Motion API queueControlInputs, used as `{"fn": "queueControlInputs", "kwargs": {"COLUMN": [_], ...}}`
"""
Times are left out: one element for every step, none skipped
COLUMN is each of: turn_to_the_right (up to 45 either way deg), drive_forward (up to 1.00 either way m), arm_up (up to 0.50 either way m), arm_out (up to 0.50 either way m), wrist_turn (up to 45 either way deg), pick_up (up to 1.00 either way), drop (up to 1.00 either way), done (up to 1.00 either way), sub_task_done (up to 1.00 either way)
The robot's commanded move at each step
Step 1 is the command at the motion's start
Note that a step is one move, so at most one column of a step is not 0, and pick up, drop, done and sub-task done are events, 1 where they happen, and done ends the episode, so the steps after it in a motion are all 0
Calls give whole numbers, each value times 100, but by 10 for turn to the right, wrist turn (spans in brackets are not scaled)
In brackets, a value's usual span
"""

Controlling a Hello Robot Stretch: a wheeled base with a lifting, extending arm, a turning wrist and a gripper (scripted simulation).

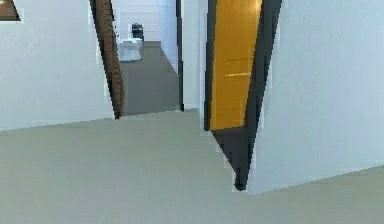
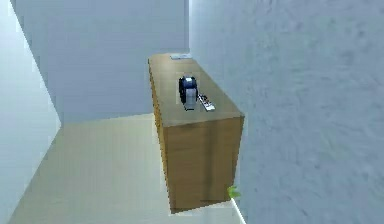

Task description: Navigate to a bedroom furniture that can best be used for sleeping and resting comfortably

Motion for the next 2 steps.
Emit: {"fn": "queueControlInputs", "kwargs": {"turn_to_the_right": [0, 0], "drive_forward": [100, 35], "arm_up": [0, 0], "arm_out": [0, 0], "wrist_turn": [0, 0], "pick_up": [0, 0], "drop": [0, 0], "done": [0, 0], "sub_task_done": [0, 0]}}
